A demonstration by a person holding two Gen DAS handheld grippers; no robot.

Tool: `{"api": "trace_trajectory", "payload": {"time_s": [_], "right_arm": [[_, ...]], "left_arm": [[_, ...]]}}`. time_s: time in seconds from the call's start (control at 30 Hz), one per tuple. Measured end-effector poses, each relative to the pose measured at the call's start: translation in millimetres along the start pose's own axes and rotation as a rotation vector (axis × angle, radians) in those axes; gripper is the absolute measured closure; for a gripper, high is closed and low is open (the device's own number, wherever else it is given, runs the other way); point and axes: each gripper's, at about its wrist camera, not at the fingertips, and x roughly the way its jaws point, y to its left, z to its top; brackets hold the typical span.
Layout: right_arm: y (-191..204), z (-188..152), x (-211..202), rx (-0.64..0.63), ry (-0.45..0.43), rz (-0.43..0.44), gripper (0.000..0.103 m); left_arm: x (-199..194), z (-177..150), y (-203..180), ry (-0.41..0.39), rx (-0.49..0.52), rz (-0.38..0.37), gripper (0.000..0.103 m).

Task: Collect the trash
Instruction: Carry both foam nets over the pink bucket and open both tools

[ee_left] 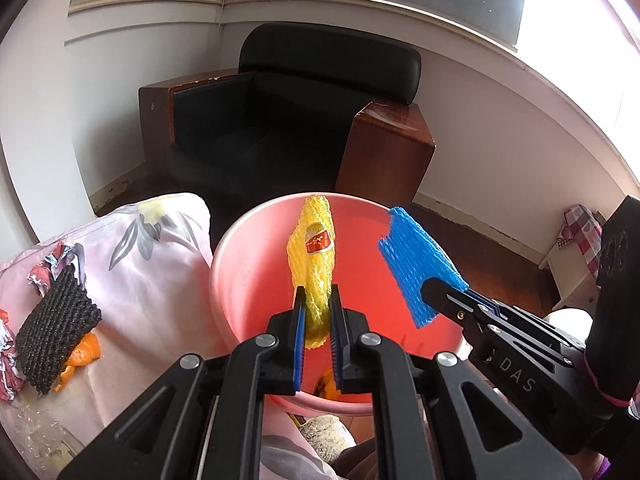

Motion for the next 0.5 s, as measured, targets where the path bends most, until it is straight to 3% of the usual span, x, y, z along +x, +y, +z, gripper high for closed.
{"api": "trace_trajectory", "payload": {"time_s": [0.23, 0.37, 0.5], "right_arm": [[-10, -3, 13, 0.026, 0.036, -0.007, 0.095], [-7, -6, 17, 0.028, 0.05, 0.002, 0.094], [-6, -7, 21, 0.039, 0.066, 0.002, 0.094]], "left_arm": [[19, -2, -5, 0.051, -0.008, 0.015, 0.092], [19, -2, -3, 0.047, -0.017, 0.037, 0.055], [14, -2, 4, 0.032, -0.032, 0.043, 0.052]]}}
